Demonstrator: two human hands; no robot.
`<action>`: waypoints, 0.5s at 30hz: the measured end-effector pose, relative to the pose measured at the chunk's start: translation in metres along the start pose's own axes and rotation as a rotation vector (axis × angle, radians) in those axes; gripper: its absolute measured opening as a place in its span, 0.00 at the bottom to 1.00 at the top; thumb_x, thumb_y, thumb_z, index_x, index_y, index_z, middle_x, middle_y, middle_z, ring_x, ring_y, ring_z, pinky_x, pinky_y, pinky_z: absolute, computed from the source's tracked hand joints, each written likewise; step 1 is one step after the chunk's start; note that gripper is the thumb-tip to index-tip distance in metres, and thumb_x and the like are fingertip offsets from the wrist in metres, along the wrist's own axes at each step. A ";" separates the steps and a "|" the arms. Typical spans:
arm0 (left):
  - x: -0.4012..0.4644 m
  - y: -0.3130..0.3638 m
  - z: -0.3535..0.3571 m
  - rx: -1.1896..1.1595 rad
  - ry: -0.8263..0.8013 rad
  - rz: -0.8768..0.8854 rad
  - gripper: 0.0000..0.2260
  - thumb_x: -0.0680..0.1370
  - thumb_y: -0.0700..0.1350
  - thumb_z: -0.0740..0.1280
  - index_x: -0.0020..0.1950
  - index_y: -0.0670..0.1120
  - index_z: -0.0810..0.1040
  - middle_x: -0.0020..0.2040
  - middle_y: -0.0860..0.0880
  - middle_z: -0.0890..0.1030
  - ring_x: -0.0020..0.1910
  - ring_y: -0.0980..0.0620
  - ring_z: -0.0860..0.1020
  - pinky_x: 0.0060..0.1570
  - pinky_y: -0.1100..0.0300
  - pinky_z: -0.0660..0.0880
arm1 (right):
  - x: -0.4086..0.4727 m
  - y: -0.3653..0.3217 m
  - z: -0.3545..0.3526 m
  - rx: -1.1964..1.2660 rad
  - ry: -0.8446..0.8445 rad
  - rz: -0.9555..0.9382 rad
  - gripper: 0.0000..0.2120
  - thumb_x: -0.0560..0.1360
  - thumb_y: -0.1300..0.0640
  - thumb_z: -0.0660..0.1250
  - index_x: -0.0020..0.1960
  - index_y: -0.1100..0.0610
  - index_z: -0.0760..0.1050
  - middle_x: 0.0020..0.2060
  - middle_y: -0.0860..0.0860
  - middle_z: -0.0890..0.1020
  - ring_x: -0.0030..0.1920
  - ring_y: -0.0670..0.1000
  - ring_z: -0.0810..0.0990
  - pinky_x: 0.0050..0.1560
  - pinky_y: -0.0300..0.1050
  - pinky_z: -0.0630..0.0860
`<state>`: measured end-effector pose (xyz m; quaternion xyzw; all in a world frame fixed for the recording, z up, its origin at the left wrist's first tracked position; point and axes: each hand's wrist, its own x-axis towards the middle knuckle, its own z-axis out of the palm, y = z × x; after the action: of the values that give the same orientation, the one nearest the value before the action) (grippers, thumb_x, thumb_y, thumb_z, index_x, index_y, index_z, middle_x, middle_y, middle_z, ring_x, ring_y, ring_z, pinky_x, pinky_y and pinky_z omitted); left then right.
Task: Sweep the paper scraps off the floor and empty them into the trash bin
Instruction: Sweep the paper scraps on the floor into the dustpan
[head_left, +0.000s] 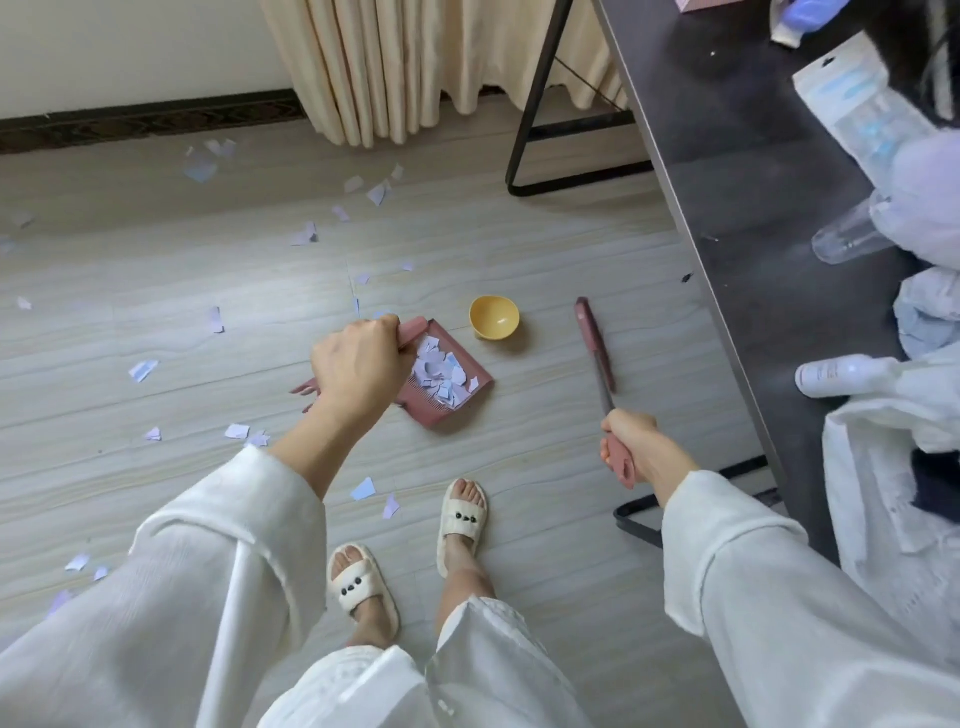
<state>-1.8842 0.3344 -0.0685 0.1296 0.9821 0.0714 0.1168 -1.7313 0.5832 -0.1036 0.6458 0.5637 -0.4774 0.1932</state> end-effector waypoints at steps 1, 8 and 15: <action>-0.002 -0.004 -0.003 0.009 -0.050 0.023 0.10 0.76 0.52 0.61 0.41 0.46 0.74 0.42 0.43 0.81 0.42 0.39 0.78 0.36 0.58 0.65 | -0.009 0.009 0.002 0.003 -0.008 0.007 0.05 0.76 0.67 0.55 0.41 0.63 0.66 0.26 0.57 0.69 0.18 0.50 0.68 0.16 0.31 0.64; -0.035 -0.060 -0.026 -0.390 -0.499 0.069 0.10 0.75 0.49 0.65 0.37 0.46 0.74 0.31 0.49 0.77 0.34 0.46 0.80 0.39 0.57 0.75 | -0.077 0.078 0.042 -0.037 -0.089 0.021 0.04 0.76 0.67 0.56 0.43 0.63 0.67 0.26 0.57 0.69 0.10 0.47 0.66 0.16 0.30 0.64; -0.085 -0.120 -0.021 -0.258 -0.116 0.067 0.14 0.77 0.52 0.59 0.36 0.44 0.67 0.38 0.39 0.78 0.40 0.37 0.75 0.35 0.55 0.65 | -0.142 0.110 0.089 -0.100 -0.203 -0.037 0.09 0.77 0.67 0.55 0.38 0.63 0.65 0.26 0.57 0.69 0.11 0.47 0.66 0.16 0.30 0.62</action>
<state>-1.8376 0.1943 -0.0511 0.1502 0.9515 0.1931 0.1868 -1.6536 0.4035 -0.0584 0.5729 0.5763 -0.5153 0.2724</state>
